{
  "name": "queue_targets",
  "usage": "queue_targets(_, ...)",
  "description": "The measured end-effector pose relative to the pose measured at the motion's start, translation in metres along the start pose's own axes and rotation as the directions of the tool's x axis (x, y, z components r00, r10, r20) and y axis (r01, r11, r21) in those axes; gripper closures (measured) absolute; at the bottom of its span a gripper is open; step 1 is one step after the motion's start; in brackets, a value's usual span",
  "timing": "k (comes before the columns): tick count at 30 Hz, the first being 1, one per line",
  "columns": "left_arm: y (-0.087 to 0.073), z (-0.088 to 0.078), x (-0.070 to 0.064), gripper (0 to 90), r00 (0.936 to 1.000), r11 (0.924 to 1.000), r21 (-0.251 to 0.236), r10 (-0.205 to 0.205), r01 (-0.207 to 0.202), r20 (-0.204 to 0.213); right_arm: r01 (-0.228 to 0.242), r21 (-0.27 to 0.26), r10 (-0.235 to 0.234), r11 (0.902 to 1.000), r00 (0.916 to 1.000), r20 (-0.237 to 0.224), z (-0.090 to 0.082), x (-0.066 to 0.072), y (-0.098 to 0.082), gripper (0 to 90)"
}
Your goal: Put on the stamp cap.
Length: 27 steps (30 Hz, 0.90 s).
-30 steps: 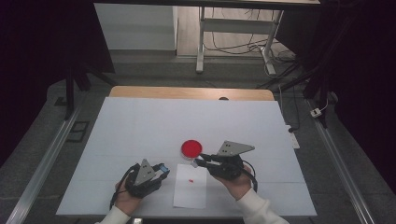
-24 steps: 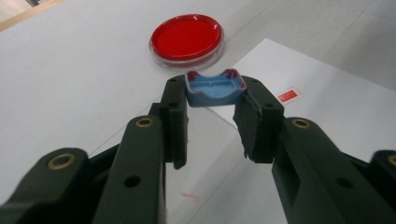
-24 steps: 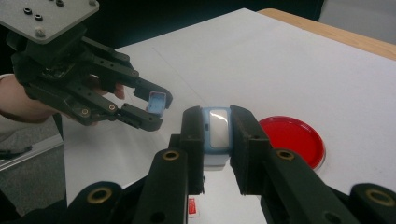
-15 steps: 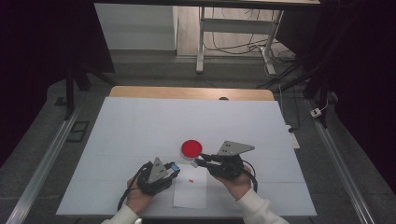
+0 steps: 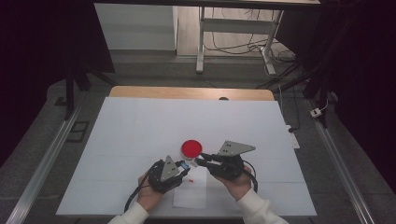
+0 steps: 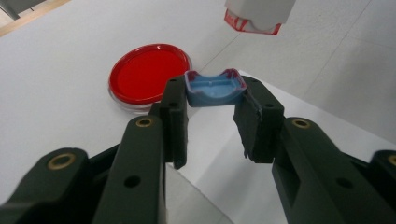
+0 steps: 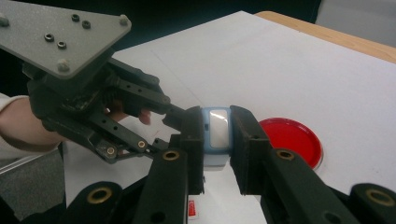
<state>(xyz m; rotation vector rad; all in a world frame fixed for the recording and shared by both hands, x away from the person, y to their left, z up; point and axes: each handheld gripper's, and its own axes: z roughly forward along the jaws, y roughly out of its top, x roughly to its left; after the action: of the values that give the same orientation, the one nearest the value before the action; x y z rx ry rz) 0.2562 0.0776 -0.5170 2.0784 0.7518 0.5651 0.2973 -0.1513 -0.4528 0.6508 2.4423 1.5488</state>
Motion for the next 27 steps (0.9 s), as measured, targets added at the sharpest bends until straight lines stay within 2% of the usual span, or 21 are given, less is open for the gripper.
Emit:
queue_targets(13,0.006,0.010,-0.010,64.7,0.9999,0.9999,0.003,0.016,-0.016,-0.001,-0.006,0.003,0.006,1.0000,1.0000,0.006,0.002,0.003,-0.001,75.0)
queue_targets(27,0.007,0.013,-0.012,64.7,0.9998,0.9998,0.001,0.021,-0.021,-0.008,-0.028,0.012,0.028,0.9995,0.9992,0.027,0.006,0.004,-0.002,75.0)
